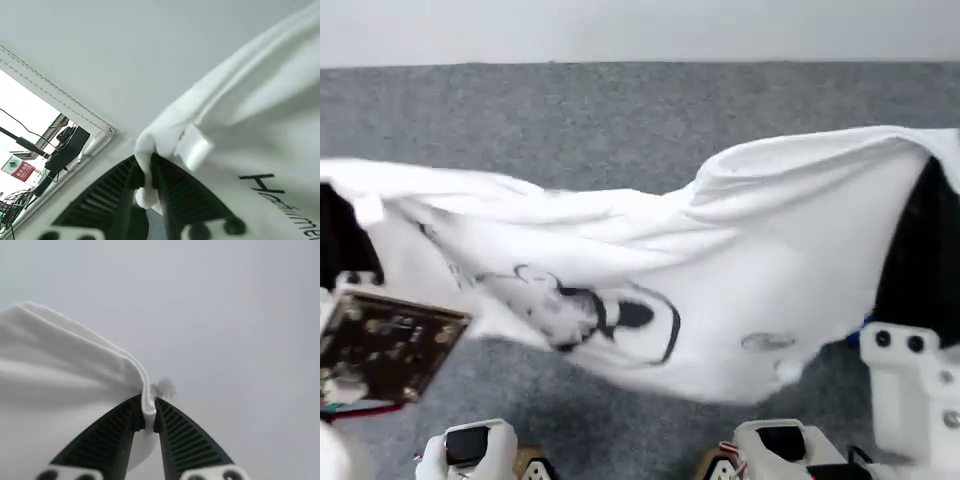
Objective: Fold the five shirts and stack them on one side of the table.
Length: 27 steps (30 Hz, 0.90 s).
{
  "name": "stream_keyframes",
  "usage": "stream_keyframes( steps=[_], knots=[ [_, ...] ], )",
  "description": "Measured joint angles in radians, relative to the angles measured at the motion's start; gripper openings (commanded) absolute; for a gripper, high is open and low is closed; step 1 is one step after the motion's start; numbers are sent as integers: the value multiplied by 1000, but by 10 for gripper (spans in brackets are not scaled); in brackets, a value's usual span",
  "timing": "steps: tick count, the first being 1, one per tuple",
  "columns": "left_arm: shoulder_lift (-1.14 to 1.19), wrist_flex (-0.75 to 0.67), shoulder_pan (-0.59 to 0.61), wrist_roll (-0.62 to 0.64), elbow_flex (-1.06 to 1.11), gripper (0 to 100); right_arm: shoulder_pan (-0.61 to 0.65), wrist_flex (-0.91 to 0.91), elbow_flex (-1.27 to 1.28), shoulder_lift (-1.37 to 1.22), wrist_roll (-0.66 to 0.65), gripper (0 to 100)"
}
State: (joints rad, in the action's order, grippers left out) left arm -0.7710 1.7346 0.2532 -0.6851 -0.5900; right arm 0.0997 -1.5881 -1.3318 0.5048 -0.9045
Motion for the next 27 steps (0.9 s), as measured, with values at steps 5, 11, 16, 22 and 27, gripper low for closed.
stream_keyframes(
  steps=[5, 11, 16, 22, 27],
  knots=[
    [-71, -15, 0, -18, 233, 15, -11, -72, 97, -11, 0, 10],
    [-38, -184, 0, -18, 546, 15, -11, -38, 359, -132, 14, 10],
    [72, -443, -2, -18, 766, 15, -2, 129, 545, -245, 46, 10],
    [298, -760, -2, -18, 855, 15, 20, 391, 683, -431, 49, 10],
    [514, -973, -2, -18, 852, 15, 23, 611, 690, -606, 51, 10]
  ],
)
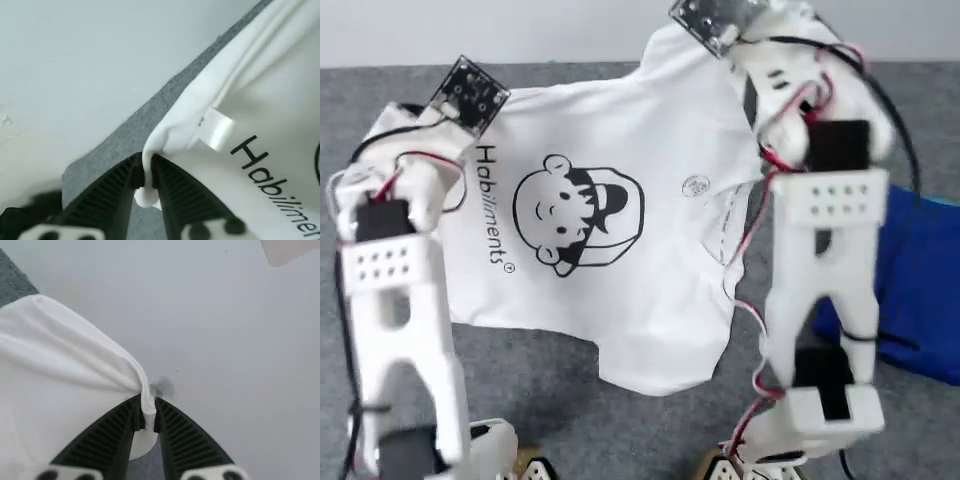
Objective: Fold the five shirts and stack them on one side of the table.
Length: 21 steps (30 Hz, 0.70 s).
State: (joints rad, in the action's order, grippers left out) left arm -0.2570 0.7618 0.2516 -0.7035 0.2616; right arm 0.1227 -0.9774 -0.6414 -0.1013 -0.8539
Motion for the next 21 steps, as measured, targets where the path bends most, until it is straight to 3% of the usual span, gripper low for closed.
stream_keyframes(
  steps=[10, 21],
  knots=[
    [365, -49, 0, -52, -287, 15, 9, 327, 0, -167, 0, 10],
    [463, -49, 0, -83, -425, 15, 31, 483, 0, -192, 0, 10]
  ],
)
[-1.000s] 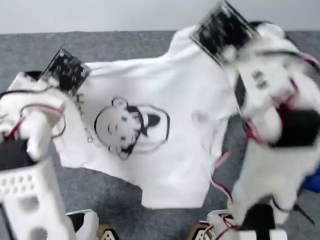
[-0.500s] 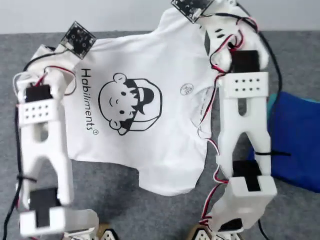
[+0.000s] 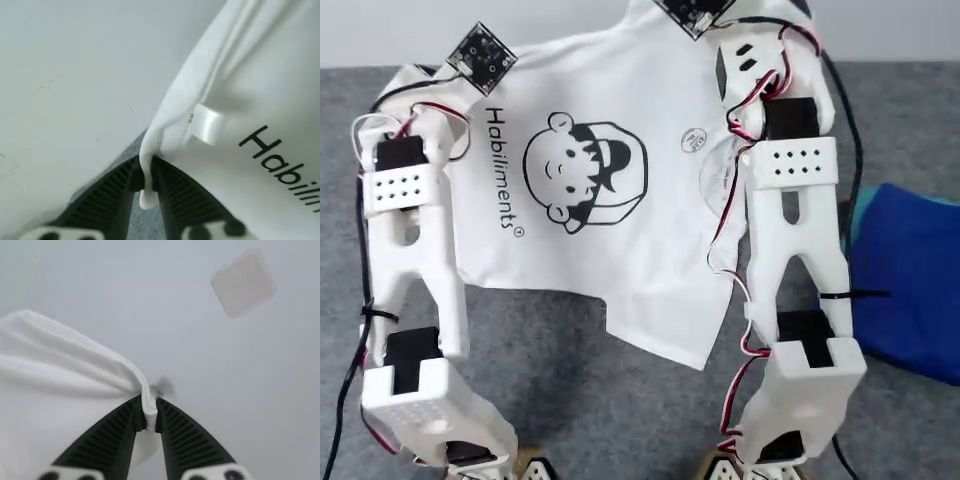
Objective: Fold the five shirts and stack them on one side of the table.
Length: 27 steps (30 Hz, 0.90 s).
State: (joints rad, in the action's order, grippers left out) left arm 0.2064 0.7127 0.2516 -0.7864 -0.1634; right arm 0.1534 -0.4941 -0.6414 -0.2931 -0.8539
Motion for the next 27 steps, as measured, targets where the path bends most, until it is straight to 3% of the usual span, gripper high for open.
stream_keyframes(
  steps=[7, 17, 27],
  knots=[
    [3, 78, 0, -37, 0, 15, 3, -104, 0, 0, -2, 10],
    [3, 425, 14, -262, 0, 15, 9, -611, 0, 68, -2, 10],
    [66, 479, 48, -385, 9, 15, 61, -1109, 0, 180, -2, 10]
  ],
)
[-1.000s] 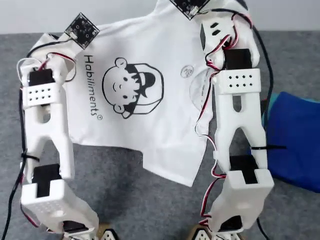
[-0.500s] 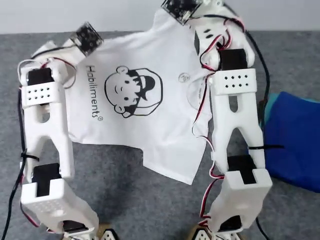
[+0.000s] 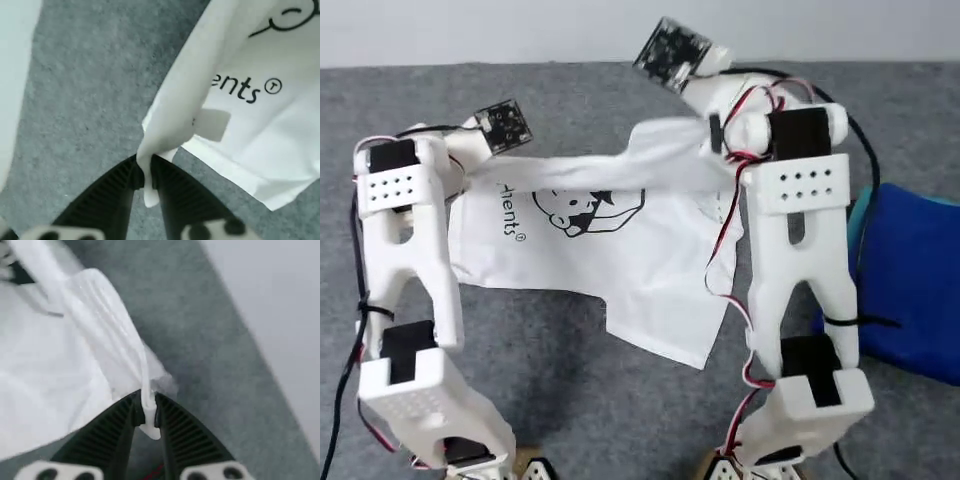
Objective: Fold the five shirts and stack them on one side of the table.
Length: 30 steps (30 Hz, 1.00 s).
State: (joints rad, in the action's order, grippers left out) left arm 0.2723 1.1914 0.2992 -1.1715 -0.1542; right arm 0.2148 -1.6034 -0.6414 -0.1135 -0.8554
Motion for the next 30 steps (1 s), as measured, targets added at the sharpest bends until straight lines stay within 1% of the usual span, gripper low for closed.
stream_keyframes(
  steps=[3, 5, 10, 13, 17, 19, 25, 27, 30],
  knots=[
    [35, 11, 11, -8, 0, 15, 8, -127, 0, 18, 0, 10],
    [57, 29, 12, -11, 0, 15, 8, -149, 0, 18, 9, 10],
    [83, 95, 11, -11, 0, 16, 9, -150, 37, 48, 38, 10],
    [84, 101, 11, -11, 0, 22, 32, -150, 135, 107, 38, 10],
    [84, 104, 14, -11, 0, 83, 61, -150, 290, 199, 44, 10],
    [84, 104, 23, -11, 0, 86, 71, -150, 348, 236, 44, 10],
    [84, 104, 29, -11, 0, 86, 77, -150, 396, 269, 46, 13],
    [84, 104, 29, -11, 0, 86, 81, -150, 397, 269, 46, 39],
    [84, 104, 37, -11, 0, 91, 80, -150, 397, 269, 46, 161]
  ],
)
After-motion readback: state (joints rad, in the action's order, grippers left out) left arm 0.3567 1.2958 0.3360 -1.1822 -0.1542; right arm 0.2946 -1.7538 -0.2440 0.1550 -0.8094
